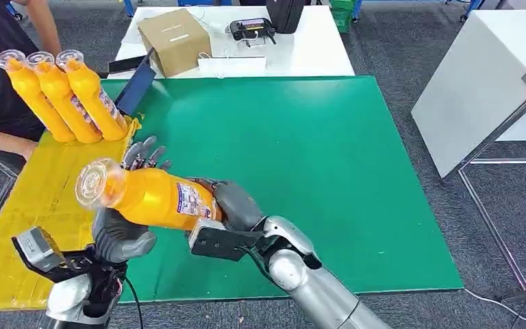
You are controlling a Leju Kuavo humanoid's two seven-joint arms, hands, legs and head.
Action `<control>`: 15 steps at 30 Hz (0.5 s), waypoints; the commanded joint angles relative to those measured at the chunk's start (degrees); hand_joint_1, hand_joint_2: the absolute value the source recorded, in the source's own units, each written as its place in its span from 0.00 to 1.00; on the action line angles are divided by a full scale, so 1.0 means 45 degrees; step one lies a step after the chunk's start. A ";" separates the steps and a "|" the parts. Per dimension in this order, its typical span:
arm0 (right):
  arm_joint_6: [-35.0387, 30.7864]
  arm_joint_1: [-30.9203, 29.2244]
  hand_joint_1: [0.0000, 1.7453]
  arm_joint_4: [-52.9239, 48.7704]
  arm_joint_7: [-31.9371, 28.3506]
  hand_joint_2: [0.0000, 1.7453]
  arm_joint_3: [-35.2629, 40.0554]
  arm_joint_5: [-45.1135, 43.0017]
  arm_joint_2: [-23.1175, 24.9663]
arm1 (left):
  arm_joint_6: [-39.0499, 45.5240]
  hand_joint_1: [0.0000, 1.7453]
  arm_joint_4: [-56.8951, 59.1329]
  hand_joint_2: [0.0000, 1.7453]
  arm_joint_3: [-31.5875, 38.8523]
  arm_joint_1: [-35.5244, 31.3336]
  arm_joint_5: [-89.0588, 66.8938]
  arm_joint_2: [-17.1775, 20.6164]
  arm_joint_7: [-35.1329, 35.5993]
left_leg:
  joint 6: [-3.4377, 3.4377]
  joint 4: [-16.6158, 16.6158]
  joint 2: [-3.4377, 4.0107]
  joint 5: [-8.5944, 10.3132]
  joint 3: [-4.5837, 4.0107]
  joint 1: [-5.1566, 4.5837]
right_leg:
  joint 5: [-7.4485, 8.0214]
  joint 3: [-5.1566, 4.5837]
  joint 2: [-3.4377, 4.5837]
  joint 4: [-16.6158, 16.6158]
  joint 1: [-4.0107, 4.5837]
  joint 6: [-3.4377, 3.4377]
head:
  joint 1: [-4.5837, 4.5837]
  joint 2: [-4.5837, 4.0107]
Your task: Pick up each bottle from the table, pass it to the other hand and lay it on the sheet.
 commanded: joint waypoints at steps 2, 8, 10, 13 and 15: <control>0.0396 -0.0638 1.00 0.0356 0.0084 1.00 0.2322 0.0041 -0.0158 | 0.0500 0.00 0.1927 1.00 0.0460 -0.1274 -0.0843 0.0143 0.0028 | -0.0017 -0.0005 -0.0015 -0.0014 0.0047 0.0014 | -0.0013 0.0045 0.0060 -0.0006 0.0005 -0.0022 | -0.0005 0.0000; 0.0539 -0.0738 1.00 0.0099 0.0048 1.00 0.2828 -0.0044 -0.0234 | 0.0617 0.00 0.2542 1.00 0.0666 -0.1494 -0.1442 0.0383 0.0078 | -0.0022 0.0004 -0.0018 -0.0021 0.0050 0.0014 | -0.0020 0.0050 0.0069 0.0003 0.0003 -0.0028 | 0.0000 0.0000; 0.0598 -0.0836 1.00 -0.0011 0.0121 1.00 0.3049 -0.0168 -0.0275 | 0.0699 0.00 0.2783 1.00 0.0956 -0.1579 -0.1594 0.0292 0.0008 | -0.0023 -0.0008 -0.0026 -0.0016 0.0054 0.0013 | -0.0019 0.0054 0.0058 -0.0003 0.0003 -0.0029 | 0.0000 0.0000; 0.0586 -0.0925 1.00 -0.0029 0.0185 1.00 0.3162 -0.0261 -0.0311 | 0.0679 0.00 0.2721 1.00 0.1010 -0.1563 -0.1846 0.0247 -0.0075 | -0.0016 -0.0004 -0.0018 -0.0008 0.0029 0.0008 | -0.0011 0.0029 0.0044 -0.0002 0.0002 -0.0021 | 0.0000 0.0000; 0.0570 -0.0926 1.00 -0.0012 0.0212 1.00 0.3198 -0.0290 -0.0362 | 0.0603 1.00 0.2540 1.00 0.0908 -0.1435 -0.2026 0.0242 -0.0230 | -0.0015 -0.0006 -0.0023 -0.0011 0.0036 0.0010 | -0.0013 0.0038 0.0039 -0.0007 0.0004 -0.0018 | 0.0000 0.0000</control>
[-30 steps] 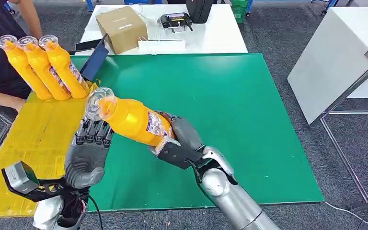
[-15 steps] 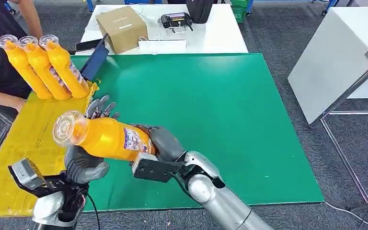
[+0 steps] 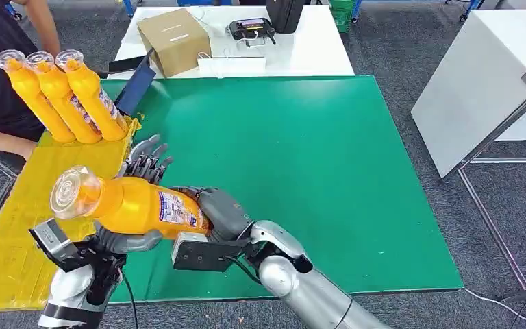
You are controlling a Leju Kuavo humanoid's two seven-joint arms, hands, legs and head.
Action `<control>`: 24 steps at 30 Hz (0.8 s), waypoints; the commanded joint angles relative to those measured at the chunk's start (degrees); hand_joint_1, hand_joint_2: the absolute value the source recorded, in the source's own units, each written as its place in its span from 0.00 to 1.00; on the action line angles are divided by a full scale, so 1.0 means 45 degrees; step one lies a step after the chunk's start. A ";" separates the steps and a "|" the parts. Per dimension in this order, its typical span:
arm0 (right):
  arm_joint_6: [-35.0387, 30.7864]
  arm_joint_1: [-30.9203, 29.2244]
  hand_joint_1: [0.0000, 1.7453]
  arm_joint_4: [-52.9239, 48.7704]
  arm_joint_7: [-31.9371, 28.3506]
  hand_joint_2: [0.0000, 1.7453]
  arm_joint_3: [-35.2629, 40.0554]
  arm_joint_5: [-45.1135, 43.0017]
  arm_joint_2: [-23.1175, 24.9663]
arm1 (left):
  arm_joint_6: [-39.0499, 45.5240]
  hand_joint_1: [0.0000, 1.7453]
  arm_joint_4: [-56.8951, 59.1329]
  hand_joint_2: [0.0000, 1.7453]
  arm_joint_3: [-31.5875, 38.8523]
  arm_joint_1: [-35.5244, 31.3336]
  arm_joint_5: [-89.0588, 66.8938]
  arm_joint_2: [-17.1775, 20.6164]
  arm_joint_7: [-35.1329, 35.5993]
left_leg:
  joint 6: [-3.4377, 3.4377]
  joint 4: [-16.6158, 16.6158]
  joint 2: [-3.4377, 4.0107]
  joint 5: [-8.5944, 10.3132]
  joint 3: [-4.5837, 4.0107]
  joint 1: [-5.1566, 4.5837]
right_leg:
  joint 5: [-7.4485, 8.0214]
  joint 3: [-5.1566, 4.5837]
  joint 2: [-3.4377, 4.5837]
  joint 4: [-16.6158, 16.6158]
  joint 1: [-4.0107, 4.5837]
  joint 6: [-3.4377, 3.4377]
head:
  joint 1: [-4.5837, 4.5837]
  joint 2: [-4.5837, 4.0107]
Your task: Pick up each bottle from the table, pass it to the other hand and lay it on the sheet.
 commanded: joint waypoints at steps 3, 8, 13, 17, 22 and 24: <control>0.0311 -0.0563 1.00 -0.0009 -0.0152 1.00 0.1918 -0.0112 -0.0414 | 0.0131 1.00 0.1365 1.00 0.0402 -0.0763 -0.0648 0.0058 -0.0132 | -0.0009 -0.0006 -0.0013 -0.0005 0.0020 0.0007 | -0.0006 0.0022 0.0028 -0.0008 0.0003 -0.0012 | 0.0000 0.0000; 0.0316 -0.0565 1.00 -0.0013 -0.0159 1.00 0.1921 -0.0111 -0.0448 | 0.0105 1.00 0.1331 1.00 0.0406 -0.0720 -0.0647 0.0052 -0.0194 | -0.0014 -0.0005 -0.0023 -0.0009 0.0032 0.0010 | -0.0012 0.0037 0.0037 -0.0005 0.0002 -0.0018 | 0.0000 0.0000; 0.0307 -0.0518 1.00 -0.0076 -0.0156 1.00 0.1803 -0.0090 -0.0619 | 0.0018 1.00 0.1252 1.00 0.0545 -0.0670 -0.0546 0.0001 -0.0290 | -0.0020 -0.0006 -0.0030 -0.0017 0.0054 0.0017 | -0.0020 0.0059 0.0056 -0.0006 0.0006 -0.0028 | 0.0000 0.0000; 0.0258 -0.0402 1.00 -0.0053 -0.0132 1.00 0.1638 -0.0070 -0.0722 | -0.0037 1.00 0.1174 1.00 0.0654 -0.0610 -0.0495 -0.0046 -0.0323 | -0.0017 -0.0005 -0.0031 -0.0015 0.0045 0.0015 | -0.0018 0.0053 0.0040 -0.0010 0.0006 -0.0021 | 0.0000 0.0000; -0.0319 0.0144 1.00 -0.0591 -0.0076 1.00 0.1079 0.0434 -0.1262 | 0.0182 1.00 0.0736 1.00 0.0891 -0.0267 -0.0866 0.0199 -0.0511 | -0.0013 -0.0010 -0.0030 -0.0014 0.0044 0.0013 | -0.0016 0.0053 0.0033 -0.0016 0.0004 -0.0017 | 0.0000 0.0000; -0.0527 0.0617 1.00 -0.1220 -0.0053 1.00 0.0628 0.0710 -0.1677 | 0.0500 1.00 0.0446 1.00 0.1122 -0.0064 -0.1369 0.0303 -0.0594 | -0.0012 -0.0015 -0.0032 -0.0012 0.0044 0.0017 | -0.0013 0.0055 0.0027 -0.0025 0.0009 -0.0016 | -0.0005 0.0000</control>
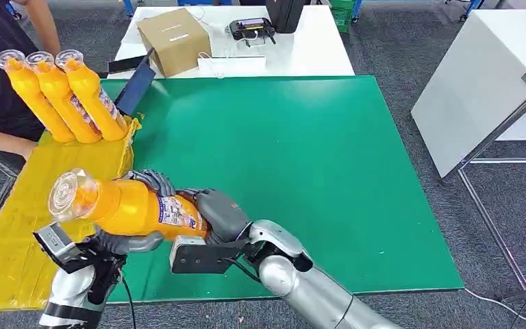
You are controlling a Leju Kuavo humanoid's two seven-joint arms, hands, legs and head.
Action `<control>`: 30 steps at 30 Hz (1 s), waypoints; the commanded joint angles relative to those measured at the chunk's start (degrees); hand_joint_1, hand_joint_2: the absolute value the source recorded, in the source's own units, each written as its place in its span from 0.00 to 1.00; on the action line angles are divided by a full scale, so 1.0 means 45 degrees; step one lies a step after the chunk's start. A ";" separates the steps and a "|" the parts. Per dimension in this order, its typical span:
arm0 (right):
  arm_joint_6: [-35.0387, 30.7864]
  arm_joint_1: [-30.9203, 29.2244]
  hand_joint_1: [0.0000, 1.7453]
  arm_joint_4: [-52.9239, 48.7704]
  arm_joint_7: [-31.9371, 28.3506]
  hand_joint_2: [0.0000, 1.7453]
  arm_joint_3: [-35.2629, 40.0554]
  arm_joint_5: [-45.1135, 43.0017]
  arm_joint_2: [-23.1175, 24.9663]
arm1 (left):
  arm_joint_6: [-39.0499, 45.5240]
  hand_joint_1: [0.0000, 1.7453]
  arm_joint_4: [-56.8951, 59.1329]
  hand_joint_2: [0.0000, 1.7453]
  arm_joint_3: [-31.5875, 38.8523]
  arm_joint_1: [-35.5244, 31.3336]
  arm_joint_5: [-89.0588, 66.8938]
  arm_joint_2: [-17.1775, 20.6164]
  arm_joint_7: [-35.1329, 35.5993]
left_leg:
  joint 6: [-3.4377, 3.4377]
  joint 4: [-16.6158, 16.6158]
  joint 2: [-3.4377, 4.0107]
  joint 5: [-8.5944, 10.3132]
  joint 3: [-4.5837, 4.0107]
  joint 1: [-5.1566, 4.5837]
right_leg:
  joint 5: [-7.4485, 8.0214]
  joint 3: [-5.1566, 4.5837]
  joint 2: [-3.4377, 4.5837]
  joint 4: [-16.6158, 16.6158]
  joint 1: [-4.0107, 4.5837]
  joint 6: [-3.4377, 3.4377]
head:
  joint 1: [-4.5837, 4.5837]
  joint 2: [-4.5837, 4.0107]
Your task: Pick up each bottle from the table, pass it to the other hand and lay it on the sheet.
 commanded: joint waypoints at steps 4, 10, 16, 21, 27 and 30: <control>-0.0757 0.2374 0.04 -0.3262 0.0208 1.00 -0.1641 0.1470 -0.3126 | 0.1976 1.00 -0.0393 1.00 0.1731 0.0360 -0.2804 0.0200 -0.0262 | -0.0014 -0.0001 -0.0062 -0.0026 0.0060 0.0022 | -0.0031 0.0082 0.0023 -0.0019 0.0010 -0.0021 | 0.0000 0.0000; -0.0419 0.6271 0.00 -0.7159 -0.0957 0.00 -0.6158 0.0571 -0.5017 | 0.4682 1.00 -0.0605 1.00 0.2893 0.0793 -0.6377 0.0380 -0.0577 | -0.0003 -0.0001 -0.0146 -0.0007 0.0007 0.0003 | -0.0033 0.0043 -0.0089 -0.0024 -0.0006 -0.0005 | -0.0005 0.0000; -0.0226 0.7717 0.00 -0.8476 -0.1348 0.00 -0.7871 0.0282 -0.5187 | 0.6299 1.00 -0.0544 1.00 0.3512 0.1149 -0.8435 0.0499 -0.0778 | -0.0007 0.0011 -0.0121 -0.0041 0.0007 -0.0010 | -0.0041 0.0040 -0.0027 -0.0008 -0.0009 -0.0015 | 0.0000 0.0000; -0.0467 0.8258 0.00 -0.9373 -0.1619 0.00 -0.9000 -0.0624 -0.5673 | 1.0120 1.00 0.0250 1.00 0.3316 0.1488 -1.4783 0.1470 0.0770 | -0.0015 0.0003 -0.0081 -0.0032 -0.0003 -0.0017 | -0.0025 0.0007 0.0003 -0.0002 -0.0015 -0.0017 | -0.0005 0.0000; 0.0574 0.7374 0.00 -0.8877 -0.2003 0.00 -0.9126 -0.1185 -0.5728 | 1.0457 1.00 0.3235 1.00 0.1709 0.0922 -1.9155 0.3171 0.3442 | -0.0009 -0.0024 -0.0062 -0.0016 0.0008 -0.0024 | -0.0008 0.0004 0.0007 -0.0021 -0.0023 -0.0011 | 0.0000 0.0000; 0.0675 0.6710 0.00 -0.8338 -0.1964 0.00 -0.8638 -0.1129 -0.5777 | 0.9605 1.00 0.4710 1.00 -0.0451 0.0061 -1.9155 0.4269 0.5088 | -0.0019 -0.0018 -0.0076 -0.0012 0.0028 -0.0011 | -0.0013 0.0023 0.0003 -0.0017 -0.0012 -0.0023 | 0.0000 0.0000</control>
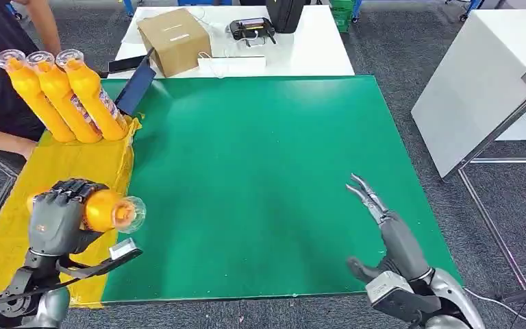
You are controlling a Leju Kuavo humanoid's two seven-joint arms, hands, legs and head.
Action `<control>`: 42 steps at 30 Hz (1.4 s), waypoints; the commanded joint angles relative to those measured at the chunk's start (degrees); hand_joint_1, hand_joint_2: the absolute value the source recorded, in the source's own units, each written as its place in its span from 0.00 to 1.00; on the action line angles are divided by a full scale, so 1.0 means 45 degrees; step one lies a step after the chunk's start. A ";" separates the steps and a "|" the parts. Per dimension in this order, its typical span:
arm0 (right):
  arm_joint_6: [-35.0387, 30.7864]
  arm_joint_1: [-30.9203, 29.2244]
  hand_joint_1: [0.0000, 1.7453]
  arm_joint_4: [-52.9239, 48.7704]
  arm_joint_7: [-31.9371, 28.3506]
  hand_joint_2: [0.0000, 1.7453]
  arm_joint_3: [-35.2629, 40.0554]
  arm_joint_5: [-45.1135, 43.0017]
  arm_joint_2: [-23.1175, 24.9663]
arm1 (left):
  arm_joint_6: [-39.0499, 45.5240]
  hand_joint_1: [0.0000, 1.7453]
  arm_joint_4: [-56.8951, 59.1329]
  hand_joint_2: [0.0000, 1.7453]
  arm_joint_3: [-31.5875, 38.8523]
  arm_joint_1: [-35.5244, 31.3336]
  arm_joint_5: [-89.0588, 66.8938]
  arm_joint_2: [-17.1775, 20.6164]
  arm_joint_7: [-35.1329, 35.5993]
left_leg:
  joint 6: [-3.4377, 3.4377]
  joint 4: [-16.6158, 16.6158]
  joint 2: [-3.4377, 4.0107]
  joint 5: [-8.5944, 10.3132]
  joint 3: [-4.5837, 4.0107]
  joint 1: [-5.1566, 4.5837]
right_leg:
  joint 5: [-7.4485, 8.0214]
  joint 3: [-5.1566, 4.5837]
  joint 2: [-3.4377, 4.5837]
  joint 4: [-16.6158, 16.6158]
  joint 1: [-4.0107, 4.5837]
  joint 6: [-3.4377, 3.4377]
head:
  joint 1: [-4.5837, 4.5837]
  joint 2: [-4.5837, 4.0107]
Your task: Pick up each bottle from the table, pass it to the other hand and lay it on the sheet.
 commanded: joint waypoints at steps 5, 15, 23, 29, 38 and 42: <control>0.0451 -0.1461 0.00 0.1136 0.0006 0.00 0.0472 0.0055 -0.0216 | -0.1773 1.00 0.5466 1.00 -0.3223 -0.2055 -0.0792 0.2260 0.1969 | -0.0009 -0.0018 -0.0012 0.0015 0.0053 0.0012 | -0.0004 0.0061 0.0030 -0.0018 0.0003 -0.0018 | 0.0005 0.0000; 0.0442 -0.1665 0.00 0.1435 0.0005 0.00 0.0639 0.0096 -0.0122 | -0.2304 1.00 0.6208 1.00 -0.3200 -0.2368 -0.0787 0.2319 0.1530 | -0.0025 -0.0008 -0.0001 -0.0006 0.0078 0.0024 | -0.0015 0.0092 0.0075 -0.0011 0.0012 -0.0033 | 0.0000 0.0000; 0.0238 -0.1575 0.00 0.1914 0.0097 0.00 0.0948 0.0518 -0.0009 | -0.3456 1.00 0.7666 1.00 -0.4346 -0.3482 -0.0233 0.2724 0.0407 | -0.0011 -0.0019 0.0002 0.0012 0.0052 0.0018 | 0.0001 0.0059 0.0040 -0.0016 0.0010 -0.0017 | 0.0000 0.0000; 0.0336 -0.1158 0.00 0.1977 -0.0289 0.00 0.0067 0.0154 -0.0267 | -0.3972 0.00 0.8335 0.00 -0.6132 -0.4754 -0.0792 0.2693 0.0863 | 0.0010 -0.0006 -0.0116 0.0036 0.0060 0.0013 | -0.0014 0.0059 -0.0073 -0.0009 0.0001 -0.0012 | 0.0000 0.0000; 0.0644 -0.1563 0.00 0.2250 -0.0259 0.00 0.0423 0.0189 0.0066 | -0.3866 0.00 0.7929 0.00 -0.6422 -0.4292 -0.0085 0.3786 0.0156 | 0.0010 -0.0011 -0.0062 0.0037 0.0075 0.0009 | 0.0005 0.0100 -0.0025 -0.0011 0.0002 -0.0014 | 0.0000 0.0000; 0.0494 -0.1918 0.00 0.2659 0.0248 0.00 0.1086 0.0489 0.0338 | -0.3130 0.00 0.6295 0.00 -0.5770 -0.2950 0.0792 0.4873 -0.0040 | -0.0005 -0.0016 0.0071 0.0008 0.0089 0.0025 | 0.0015 0.0101 0.0117 -0.0006 0.0020 -0.0027 | 0.0005 0.0000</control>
